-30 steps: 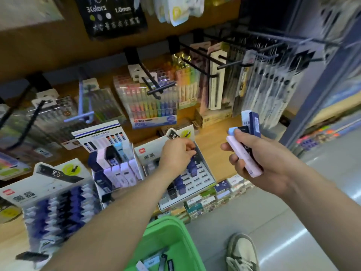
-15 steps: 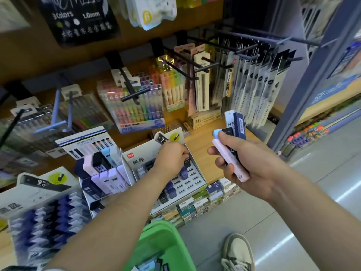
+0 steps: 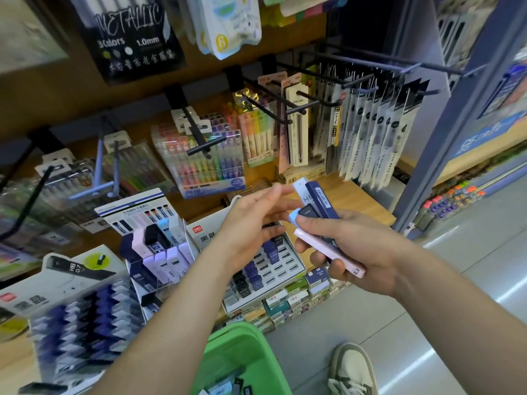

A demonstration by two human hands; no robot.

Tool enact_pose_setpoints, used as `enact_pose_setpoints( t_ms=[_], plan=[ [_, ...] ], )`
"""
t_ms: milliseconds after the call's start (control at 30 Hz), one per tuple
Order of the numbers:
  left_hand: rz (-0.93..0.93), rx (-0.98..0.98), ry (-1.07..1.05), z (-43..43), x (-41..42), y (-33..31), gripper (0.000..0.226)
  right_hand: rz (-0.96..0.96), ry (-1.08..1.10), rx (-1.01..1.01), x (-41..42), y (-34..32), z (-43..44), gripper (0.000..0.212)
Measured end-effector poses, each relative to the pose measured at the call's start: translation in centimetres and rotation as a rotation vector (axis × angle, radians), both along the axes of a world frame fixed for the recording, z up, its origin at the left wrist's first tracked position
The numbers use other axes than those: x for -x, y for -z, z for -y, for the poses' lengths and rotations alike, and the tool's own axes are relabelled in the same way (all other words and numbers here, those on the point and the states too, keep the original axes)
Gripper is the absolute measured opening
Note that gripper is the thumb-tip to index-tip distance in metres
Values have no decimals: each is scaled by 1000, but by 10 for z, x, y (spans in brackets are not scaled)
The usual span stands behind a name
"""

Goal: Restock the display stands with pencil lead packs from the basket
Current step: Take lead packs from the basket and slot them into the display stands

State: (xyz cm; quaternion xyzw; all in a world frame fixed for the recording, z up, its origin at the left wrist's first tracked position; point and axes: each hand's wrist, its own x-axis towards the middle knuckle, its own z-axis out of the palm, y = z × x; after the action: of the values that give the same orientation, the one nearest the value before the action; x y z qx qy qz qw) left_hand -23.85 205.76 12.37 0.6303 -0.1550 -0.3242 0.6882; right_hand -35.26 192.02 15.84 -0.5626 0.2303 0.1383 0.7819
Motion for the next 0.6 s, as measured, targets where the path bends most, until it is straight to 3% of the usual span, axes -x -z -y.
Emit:
enact_pose_setpoints(
  t_ms=[100, 267, 433, 600],
  plan=[
    [57, 54, 166, -6, 15, -19, 31, 6, -101, -34, 1, -2, -5, 17],
    [103, -74, 125, -21, 18, -30, 40, 23, -161, -42, 1, -5, -5, 10],
    [305, -232, -8, -29, 20, -33, 11, 35, -245, 9, 0, -4, -8, 23],
    [-47, 141, -357, -43, 20, -31, 10, 24, -133, 16, -1, -4, -5, 55]
  ],
)
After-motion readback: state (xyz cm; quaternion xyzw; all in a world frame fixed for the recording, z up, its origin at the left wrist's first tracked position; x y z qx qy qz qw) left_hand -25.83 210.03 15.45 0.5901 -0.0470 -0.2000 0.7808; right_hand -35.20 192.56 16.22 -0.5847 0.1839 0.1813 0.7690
